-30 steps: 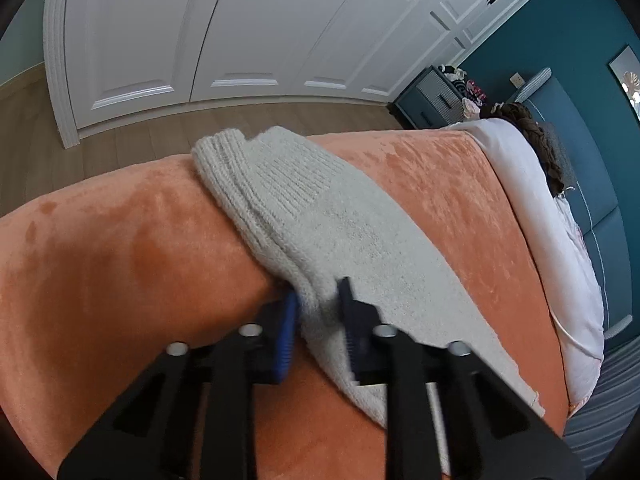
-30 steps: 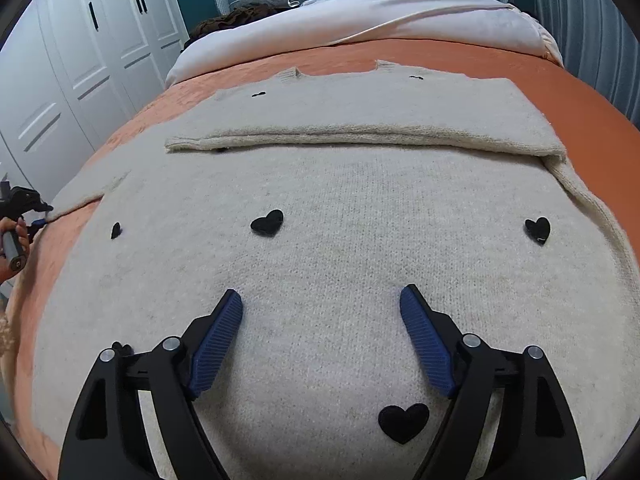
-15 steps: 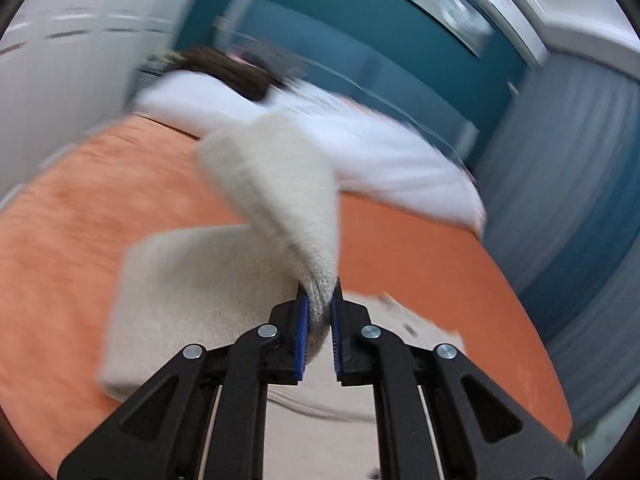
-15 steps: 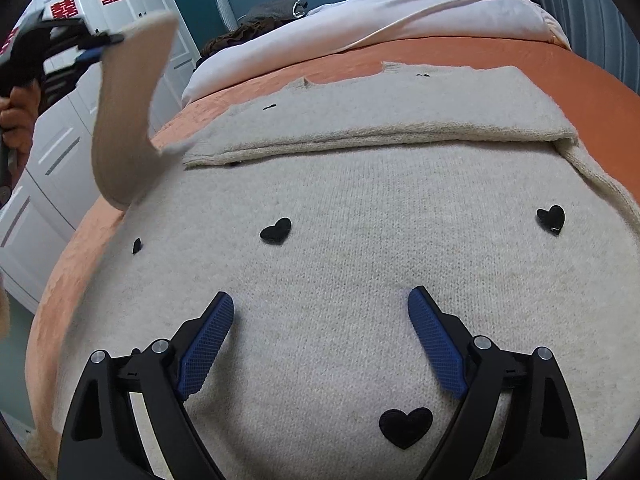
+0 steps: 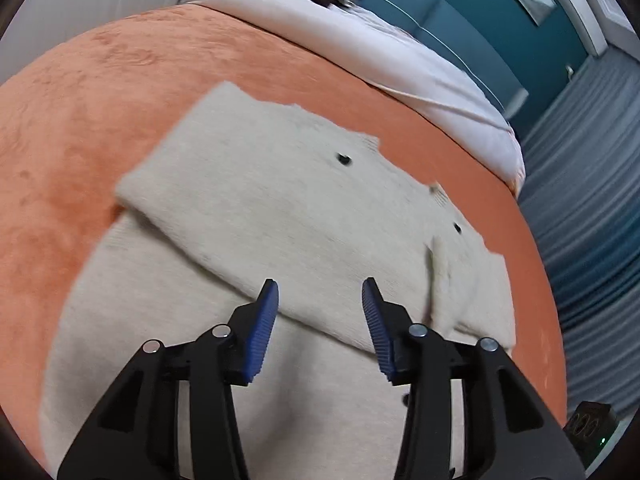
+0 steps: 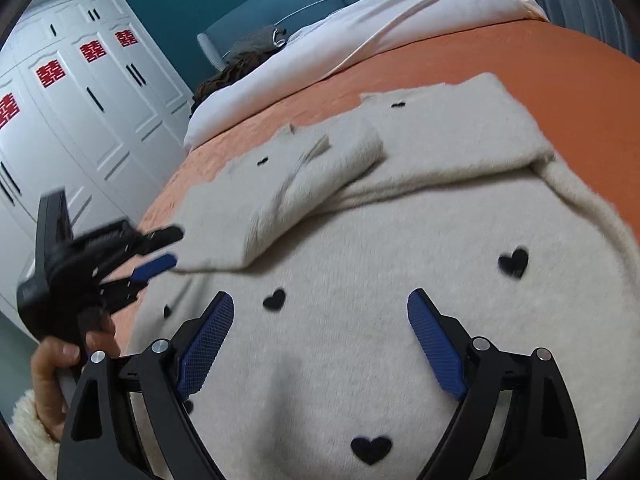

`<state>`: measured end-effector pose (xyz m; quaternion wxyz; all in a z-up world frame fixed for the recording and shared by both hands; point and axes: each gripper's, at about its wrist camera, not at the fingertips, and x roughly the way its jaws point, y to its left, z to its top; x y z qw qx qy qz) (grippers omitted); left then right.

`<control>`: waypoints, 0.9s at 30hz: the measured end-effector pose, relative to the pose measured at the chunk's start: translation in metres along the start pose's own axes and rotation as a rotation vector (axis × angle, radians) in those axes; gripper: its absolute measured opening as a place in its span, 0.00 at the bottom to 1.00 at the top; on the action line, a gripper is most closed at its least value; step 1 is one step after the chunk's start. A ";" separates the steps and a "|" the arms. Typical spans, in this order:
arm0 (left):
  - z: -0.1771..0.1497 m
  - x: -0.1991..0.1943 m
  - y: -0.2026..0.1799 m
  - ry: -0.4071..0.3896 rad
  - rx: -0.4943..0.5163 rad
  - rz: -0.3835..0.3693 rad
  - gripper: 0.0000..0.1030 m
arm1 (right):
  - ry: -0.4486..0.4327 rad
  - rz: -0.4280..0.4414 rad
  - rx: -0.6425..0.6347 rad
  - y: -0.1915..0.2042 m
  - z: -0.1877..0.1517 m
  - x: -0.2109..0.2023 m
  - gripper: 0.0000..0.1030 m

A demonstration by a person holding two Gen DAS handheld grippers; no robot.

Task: Fold small clothes

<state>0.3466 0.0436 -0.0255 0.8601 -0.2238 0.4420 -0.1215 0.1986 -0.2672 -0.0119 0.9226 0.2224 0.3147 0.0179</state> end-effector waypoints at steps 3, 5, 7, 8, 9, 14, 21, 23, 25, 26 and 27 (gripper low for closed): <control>0.023 0.006 0.039 0.014 -0.128 0.038 0.42 | -0.001 -0.003 0.092 -0.006 0.041 0.011 0.84; 0.026 0.008 0.060 0.014 -0.225 0.032 0.42 | 0.007 -0.029 0.105 0.002 0.060 0.024 0.76; 0.025 0.009 0.069 0.012 -0.274 0.016 0.42 | 0.021 -0.057 0.047 0.023 0.070 0.037 0.75; 0.023 0.009 0.071 0.012 -0.287 0.004 0.42 | 0.038 -0.067 0.000 0.037 0.074 0.047 0.75; 0.021 0.011 0.071 0.012 -0.289 0.001 0.43 | 0.051 -0.085 -0.043 0.050 0.077 0.056 0.74; 0.014 0.015 0.071 0.015 -0.241 0.010 0.43 | 0.134 -0.300 -0.231 0.090 0.084 0.124 0.74; 0.012 0.015 0.078 0.018 -0.227 -0.028 0.43 | 0.070 -0.227 -0.042 0.041 0.079 0.099 0.09; 0.012 0.014 0.079 0.017 -0.226 -0.043 0.43 | 0.017 -0.150 0.124 0.006 0.068 0.062 0.09; 0.012 0.012 0.082 0.012 -0.243 -0.058 0.43 | 0.014 -0.104 0.209 -0.022 0.050 0.047 0.10; 0.012 0.013 0.083 0.013 -0.260 -0.060 0.43 | 0.048 -0.089 0.219 -0.034 0.041 0.049 0.12; 0.013 0.013 0.083 0.013 -0.274 -0.059 0.44 | 0.076 -0.077 0.217 -0.040 0.035 0.054 0.13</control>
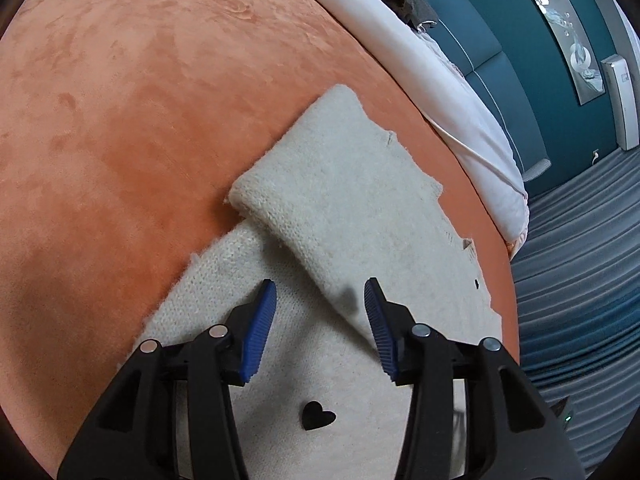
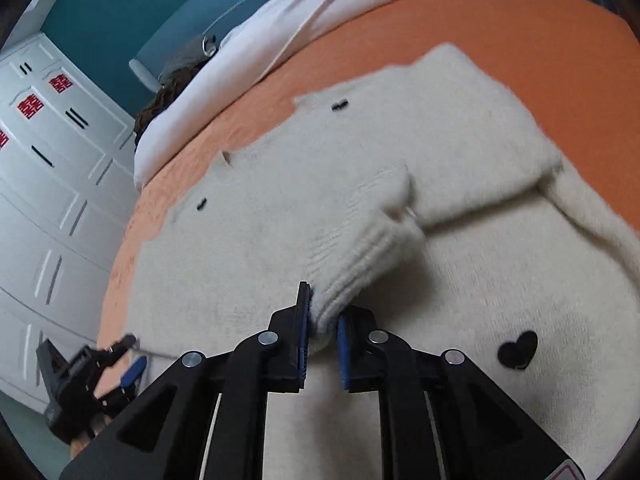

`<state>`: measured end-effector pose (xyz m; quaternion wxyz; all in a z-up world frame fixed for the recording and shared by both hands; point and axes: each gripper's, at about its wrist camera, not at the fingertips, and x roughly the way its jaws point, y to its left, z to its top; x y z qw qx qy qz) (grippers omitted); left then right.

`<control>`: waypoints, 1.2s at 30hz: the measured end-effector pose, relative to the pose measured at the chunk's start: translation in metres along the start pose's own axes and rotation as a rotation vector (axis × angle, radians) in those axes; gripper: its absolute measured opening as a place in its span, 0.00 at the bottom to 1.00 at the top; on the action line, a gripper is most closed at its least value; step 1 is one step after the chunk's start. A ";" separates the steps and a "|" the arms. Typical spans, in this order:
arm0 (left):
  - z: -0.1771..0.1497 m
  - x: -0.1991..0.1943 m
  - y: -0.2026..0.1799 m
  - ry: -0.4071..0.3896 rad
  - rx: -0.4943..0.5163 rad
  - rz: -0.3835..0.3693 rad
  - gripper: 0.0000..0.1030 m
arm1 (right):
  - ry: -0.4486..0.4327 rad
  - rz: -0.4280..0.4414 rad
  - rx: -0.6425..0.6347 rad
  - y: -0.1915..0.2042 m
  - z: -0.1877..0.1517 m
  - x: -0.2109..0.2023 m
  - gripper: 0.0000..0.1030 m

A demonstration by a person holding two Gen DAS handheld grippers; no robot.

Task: Fold small clothes

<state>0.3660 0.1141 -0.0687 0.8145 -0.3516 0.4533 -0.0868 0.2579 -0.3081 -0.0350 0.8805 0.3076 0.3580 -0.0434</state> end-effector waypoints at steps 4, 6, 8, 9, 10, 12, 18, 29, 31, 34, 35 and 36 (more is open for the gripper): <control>0.007 0.002 0.000 -0.001 -0.091 -0.018 0.51 | -0.016 0.062 0.040 -0.012 0.001 -0.001 0.29; 0.012 0.004 0.003 -0.002 -0.140 -0.031 0.50 | -0.040 0.064 0.053 -0.010 0.008 -0.003 0.33; 0.019 0.009 0.007 -0.002 -0.185 -0.033 0.44 | -0.045 0.062 0.059 -0.006 0.015 -0.003 0.22; 0.023 0.012 0.007 0.001 -0.191 -0.020 0.32 | -0.044 0.058 0.049 -0.001 0.016 -0.004 0.13; 0.027 0.016 0.007 0.006 -0.193 -0.010 0.12 | -0.035 0.050 0.019 0.007 0.020 -0.003 0.10; 0.035 0.017 0.005 0.002 -0.202 -0.011 0.07 | -0.036 0.046 -0.083 0.032 0.031 -0.003 0.10; 0.046 -0.029 -0.045 -0.233 -0.009 -0.027 0.06 | -0.349 0.270 -0.317 0.107 0.097 -0.092 0.09; 0.011 0.040 -0.032 -0.107 0.128 0.121 0.07 | -0.090 -0.003 -0.152 -0.003 0.088 0.020 0.07; 0.009 0.042 -0.035 -0.102 0.154 0.132 0.07 | 0.008 -0.043 -0.122 -0.015 0.087 0.048 0.07; 0.008 0.041 -0.038 -0.093 0.207 0.152 0.08 | -0.011 0.026 -0.042 -0.026 0.089 0.041 0.09; 0.007 0.040 -0.040 -0.090 0.226 0.158 0.09 | -0.012 0.030 -0.023 -0.029 0.089 0.036 0.14; 0.006 0.037 -0.043 -0.090 0.250 0.165 0.10 | -0.025 0.024 -0.014 -0.029 0.087 0.029 0.17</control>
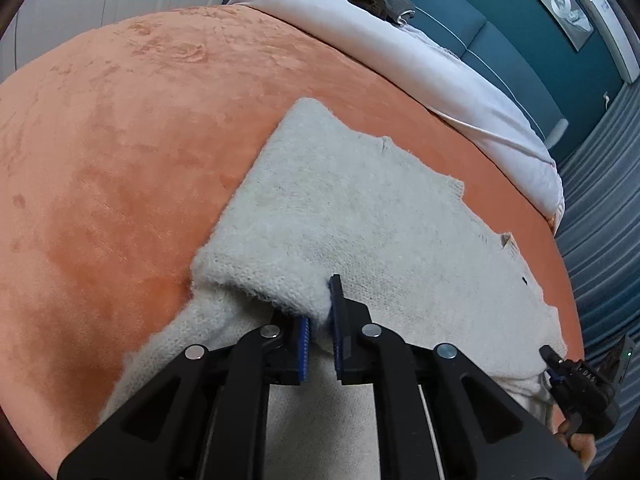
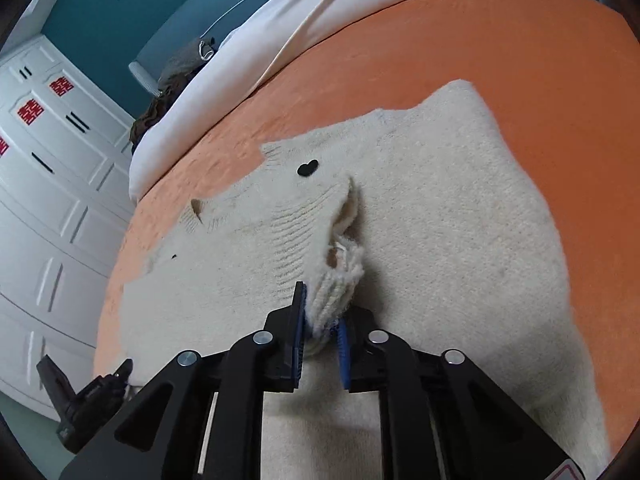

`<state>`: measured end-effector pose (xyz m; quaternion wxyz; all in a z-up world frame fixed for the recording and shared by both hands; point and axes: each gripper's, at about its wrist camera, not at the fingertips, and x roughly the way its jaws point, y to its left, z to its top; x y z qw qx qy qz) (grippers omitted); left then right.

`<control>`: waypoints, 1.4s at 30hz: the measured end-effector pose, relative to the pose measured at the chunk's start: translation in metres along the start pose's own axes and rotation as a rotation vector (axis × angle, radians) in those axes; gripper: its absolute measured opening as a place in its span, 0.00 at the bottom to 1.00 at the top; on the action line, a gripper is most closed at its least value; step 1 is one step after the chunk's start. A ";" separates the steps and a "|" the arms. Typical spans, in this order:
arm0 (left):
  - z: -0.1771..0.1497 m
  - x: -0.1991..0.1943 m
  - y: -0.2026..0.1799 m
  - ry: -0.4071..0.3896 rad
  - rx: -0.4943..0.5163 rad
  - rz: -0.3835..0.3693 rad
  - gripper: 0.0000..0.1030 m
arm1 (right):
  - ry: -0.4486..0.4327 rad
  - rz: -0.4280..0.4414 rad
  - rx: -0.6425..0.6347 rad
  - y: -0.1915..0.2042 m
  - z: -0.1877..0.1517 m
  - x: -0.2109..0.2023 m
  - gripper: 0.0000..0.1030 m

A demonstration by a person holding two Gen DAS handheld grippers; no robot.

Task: Fold small clothes

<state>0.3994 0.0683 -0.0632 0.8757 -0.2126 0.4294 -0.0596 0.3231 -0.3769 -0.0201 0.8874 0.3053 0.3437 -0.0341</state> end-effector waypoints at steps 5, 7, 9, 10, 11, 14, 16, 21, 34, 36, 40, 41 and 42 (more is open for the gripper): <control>-0.005 -0.036 0.000 -0.008 0.064 0.006 0.12 | -0.134 -0.092 -0.093 0.024 -0.006 -0.048 0.19; -0.003 -0.053 0.001 -0.037 0.045 -0.011 0.11 | -0.109 -0.005 -0.149 0.059 -0.003 -0.051 0.19; 0.005 -0.065 -0.006 -0.075 0.039 -0.024 0.11 | -0.029 0.077 -0.227 0.110 -0.003 -0.027 0.19; 0.010 -0.063 -0.012 -0.074 0.050 -0.027 0.13 | 0.015 0.121 -0.259 0.132 -0.004 -0.014 0.19; 0.014 -0.057 -0.017 -0.064 0.062 -0.020 0.14 | 0.063 0.162 -0.286 0.158 -0.008 0.006 0.19; 0.021 -0.016 -0.024 0.038 0.074 0.048 0.15 | 0.193 0.187 -0.339 0.217 -0.026 0.070 0.19; 0.019 0.006 -0.016 0.101 0.044 0.090 0.15 | 0.264 0.159 -0.357 0.238 -0.040 0.104 0.18; 0.016 0.005 -0.008 0.077 0.116 0.082 0.15 | 0.220 0.076 -0.378 0.191 -0.044 0.103 0.05; 0.006 0.008 -0.025 0.061 0.219 0.198 0.15 | -0.029 -0.125 -0.226 0.030 0.008 -0.027 0.14; 0.005 0.007 -0.026 0.063 0.232 0.214 0.15 | 0.072 -0.224 -0.291 0.029 -0.002 -0.001 0.17; 0.004 -0.017 -0.020 0.100 0.214 0.183 0.31 | 0.036 -0.187 -0.141 0.006 -0.013 -0.038 0.27; 0.000 -0.032 -0.013 0.111 0.199 0.171 0.41 | 0.021 -0.174 -0.132 0.003 -0.021 -0.059 0.29; -0.005 -0.044 -0.007 0.113 0.186 0.169 0.58 | 0.011 -0.150 -0.128 -0.003 -0.029 -0.079 0.31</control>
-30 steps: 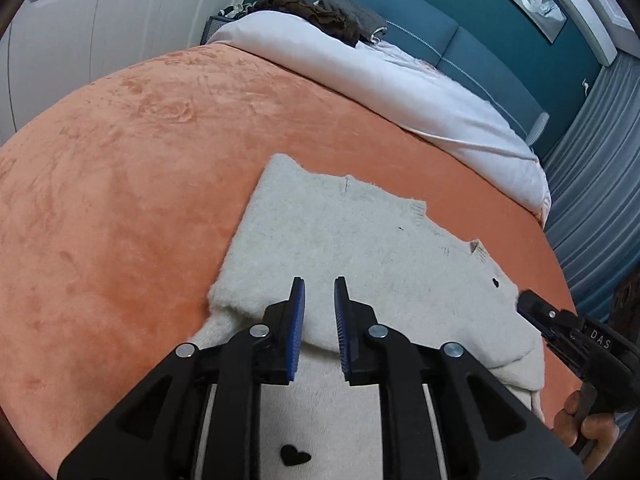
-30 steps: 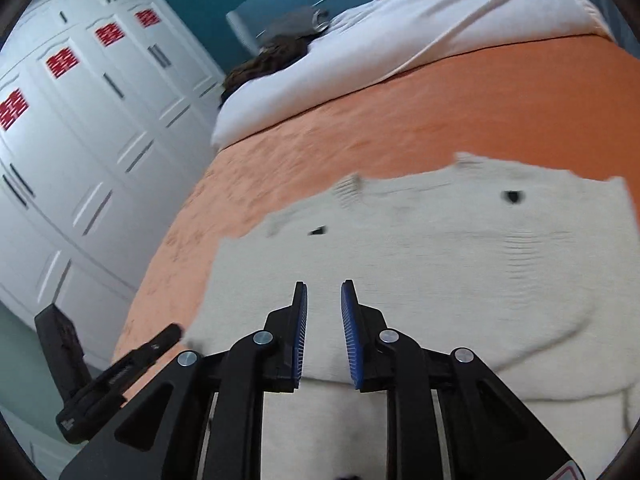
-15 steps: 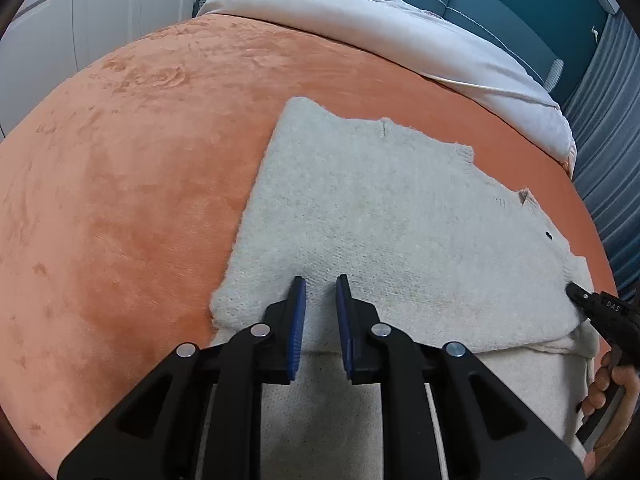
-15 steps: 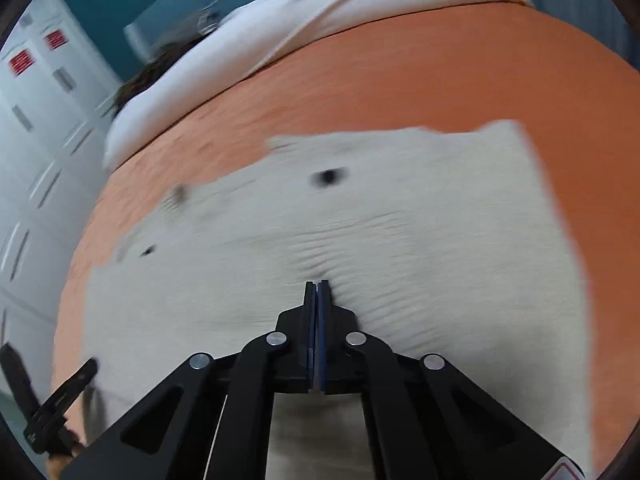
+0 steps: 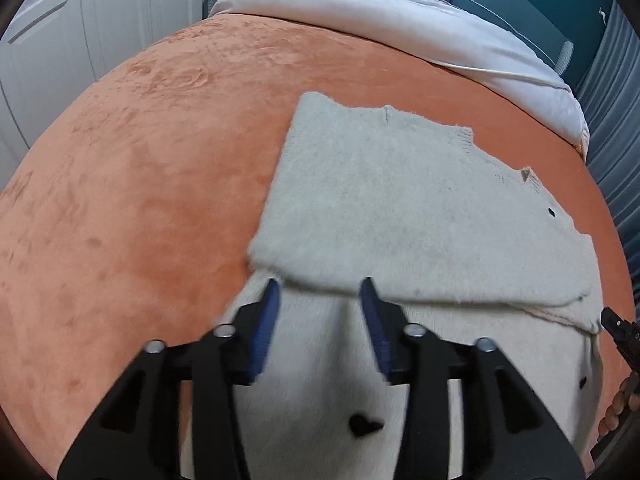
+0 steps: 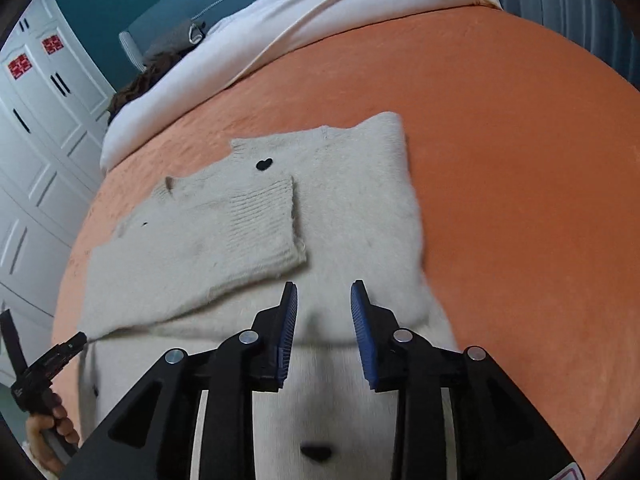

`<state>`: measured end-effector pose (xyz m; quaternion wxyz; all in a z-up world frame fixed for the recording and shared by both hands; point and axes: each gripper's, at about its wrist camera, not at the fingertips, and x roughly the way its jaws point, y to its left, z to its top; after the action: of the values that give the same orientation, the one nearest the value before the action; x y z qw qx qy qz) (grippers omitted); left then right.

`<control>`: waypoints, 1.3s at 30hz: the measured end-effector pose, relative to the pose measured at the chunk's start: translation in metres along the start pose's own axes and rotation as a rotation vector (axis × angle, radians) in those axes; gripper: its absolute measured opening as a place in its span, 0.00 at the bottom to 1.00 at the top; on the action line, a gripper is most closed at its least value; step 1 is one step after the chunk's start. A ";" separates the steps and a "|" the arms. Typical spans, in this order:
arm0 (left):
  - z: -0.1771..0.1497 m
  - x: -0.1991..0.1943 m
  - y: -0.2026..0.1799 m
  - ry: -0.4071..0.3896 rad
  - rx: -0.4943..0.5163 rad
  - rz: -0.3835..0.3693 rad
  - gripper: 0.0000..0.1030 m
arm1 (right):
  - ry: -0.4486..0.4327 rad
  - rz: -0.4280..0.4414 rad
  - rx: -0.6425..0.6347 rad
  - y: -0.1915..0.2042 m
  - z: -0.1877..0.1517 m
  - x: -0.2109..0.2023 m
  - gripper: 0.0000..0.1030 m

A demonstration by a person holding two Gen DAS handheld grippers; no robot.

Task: Fold small clothes

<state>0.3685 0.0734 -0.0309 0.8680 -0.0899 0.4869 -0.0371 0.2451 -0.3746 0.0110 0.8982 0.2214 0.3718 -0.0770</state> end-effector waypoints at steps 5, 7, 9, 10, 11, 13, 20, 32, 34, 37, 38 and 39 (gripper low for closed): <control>-0.081 -0.063 0.057 0.058 -0.092 -0.060 0.83 | 0.021 -0.030 -0.019 -0.041 -0.094 -0.095 0.65; -0.119 -0.080 0.076 0.107 -0.152 -0.093 0.83 | 0.076 -0.051 -0.002 -0.064 -0.136 -0.120 0.65; -0.157 -0.095 0.092 0.146 -0.229 -0.130 0.84 | 0.114 -0.055 0.017 -0.072 -0.169 -0.131 0.65; -0.172 -0.102 0.095 0.146 -0.256 -0.153 0.86 | 0.128 -0.038 0.030 -0.073 -0.185 -0.137 0.65; -0.180 -0.107 0.094 0.137 -0.267 -0.169 0.87 | 0.135 -0.011 0.048 -0.075 -0.198 -0.139 0.67; -0.192 -0.115 0.088 0.114 -0.273 -0.181 0.91 | 0.156 0.055 0.118 -0.080 -0.217 -0.140 0.68; -0.187 -0.093 0.064 0.149 -0.339 -0.309 0.90 | 0.119 0.175 0.289 -0.071 -0.213 -0.112 0.71; -0.181 -0.151 0.076 0.149 -0.273 -0.328 0.06 | 0.016 0.137 0.168 -0.040 -0.179 -0.177 0.09; -0.193 -0.175 0.073 0.152 -0.228 -0.339 0.06 | 0.017 0.132 0.132 -0.044 -0.190 -0.196 0.09; -0.222 -0.205 0.075 0.186 -0.180 -0.348 0.06 | 0.049 0.135 0.096 -0.057 -0.220 -0.232 0.09; -0.238 -0.217 0.078 0.213 -0.162 -0.346 0.06 | 0.083 0.132 0.071 -0.061 -0.233 -0.244 0.09; -0.252 -0.226 0.081 0.239 -0.146 -0.347 0.06 | 0.120 0.125 0.040 -0.063 -0.248 -0.252 0.09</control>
<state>0.0336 0.1567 0.0146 0.7760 -0.2299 0.5648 -0.1610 -0.1105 -0.3241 0.0116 0.8729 0.2661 0.4088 -0.0148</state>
